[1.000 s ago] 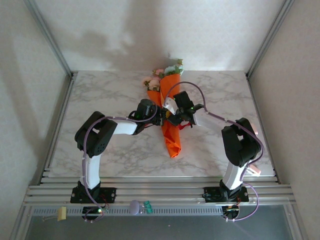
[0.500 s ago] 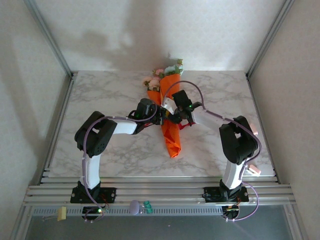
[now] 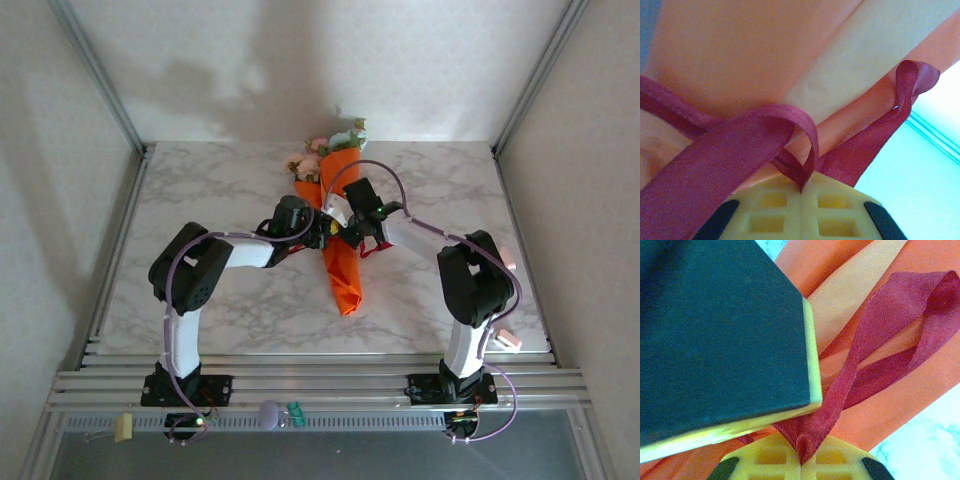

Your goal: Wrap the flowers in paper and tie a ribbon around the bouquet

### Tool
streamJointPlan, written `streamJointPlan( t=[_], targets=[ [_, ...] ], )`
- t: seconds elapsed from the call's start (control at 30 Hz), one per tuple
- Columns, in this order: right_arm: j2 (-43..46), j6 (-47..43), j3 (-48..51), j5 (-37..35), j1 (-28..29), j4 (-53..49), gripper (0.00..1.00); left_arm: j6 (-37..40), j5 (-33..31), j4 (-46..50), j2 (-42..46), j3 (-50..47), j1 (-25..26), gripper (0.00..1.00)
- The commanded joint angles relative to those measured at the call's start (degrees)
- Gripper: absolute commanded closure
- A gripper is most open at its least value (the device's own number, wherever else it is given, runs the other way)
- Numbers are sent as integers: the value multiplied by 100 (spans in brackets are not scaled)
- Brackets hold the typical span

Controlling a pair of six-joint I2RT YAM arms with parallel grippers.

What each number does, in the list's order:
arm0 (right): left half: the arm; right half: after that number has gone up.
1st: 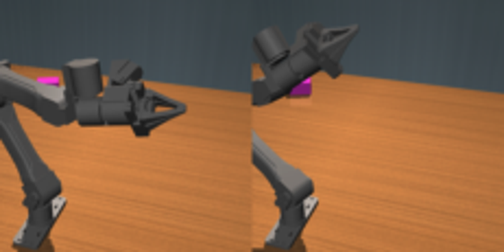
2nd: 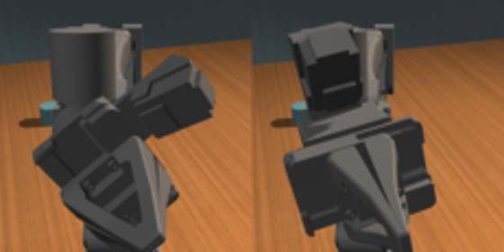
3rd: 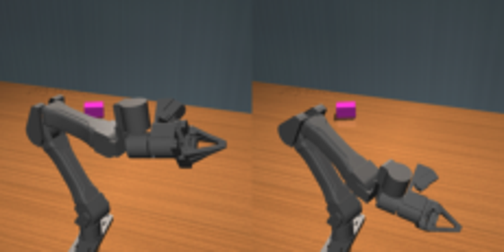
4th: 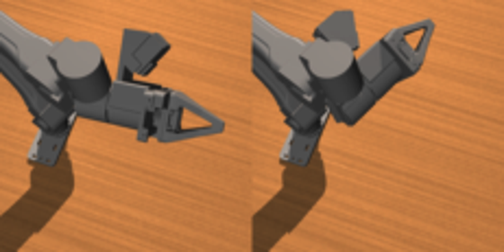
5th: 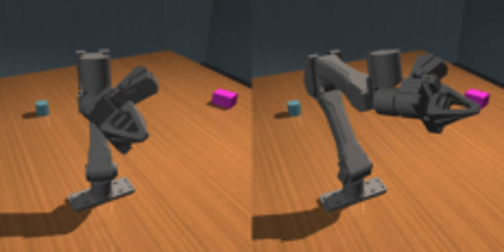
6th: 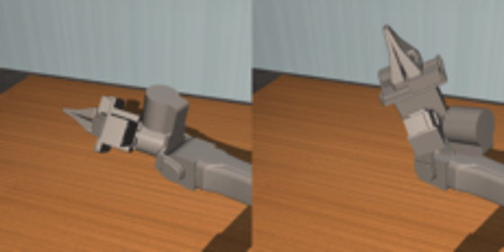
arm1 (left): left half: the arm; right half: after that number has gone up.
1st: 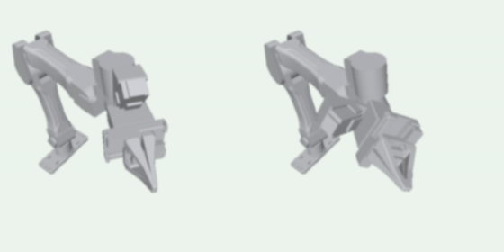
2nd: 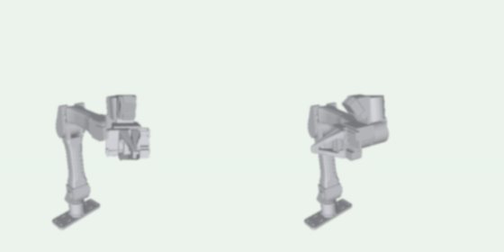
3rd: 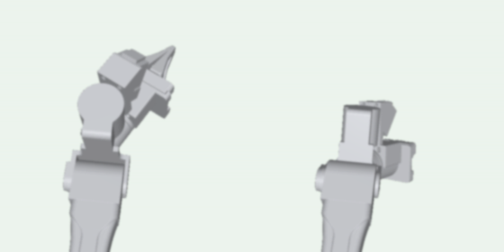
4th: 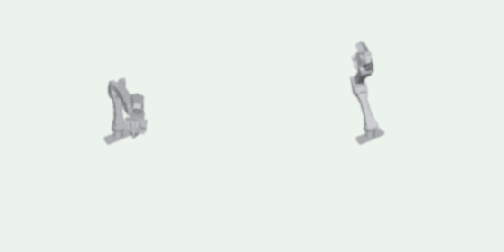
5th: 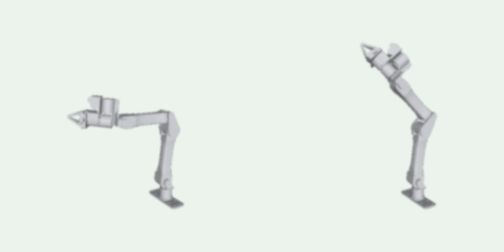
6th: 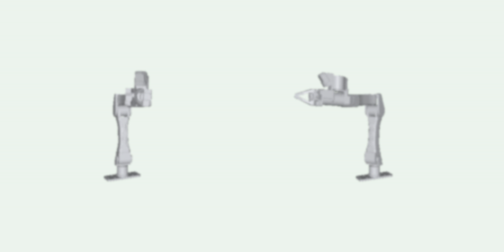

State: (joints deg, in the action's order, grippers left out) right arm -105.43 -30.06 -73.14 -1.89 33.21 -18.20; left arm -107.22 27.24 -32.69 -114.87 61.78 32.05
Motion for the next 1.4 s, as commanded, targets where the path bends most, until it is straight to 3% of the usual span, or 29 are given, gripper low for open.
streamJointPlan(
  t=[0.0, 0.2, 0.3, 1.07, 1.17, 1.37],
  targets=[
    [19, 35, -163, 28, -5, 44, 100, 344, 51, 579, 340, 176, 29, 86],
    [330, 62, 116, 282, -16, 174, 100, 790, -173, 2084, 828, 416, 54, 45],
    [502, 71, 310, 321, -7, 301, 100, 887, -276, 2461, 1059, 415, 64, 37],
    [1013, -245, 1064, 258, 150, 602, 100, 1092, -968, 3162, 1394, 941, 143, 27],
    [1046, -252, 1116, 255, 181, 624, 100, 1129, -1179, 3158, 1573, 917, 143, 18],
    [1104, -250, 1215, 251, 203, 687, 100, 958, -683, 2589, 1179, 1081, 126, 14]
  ],
)
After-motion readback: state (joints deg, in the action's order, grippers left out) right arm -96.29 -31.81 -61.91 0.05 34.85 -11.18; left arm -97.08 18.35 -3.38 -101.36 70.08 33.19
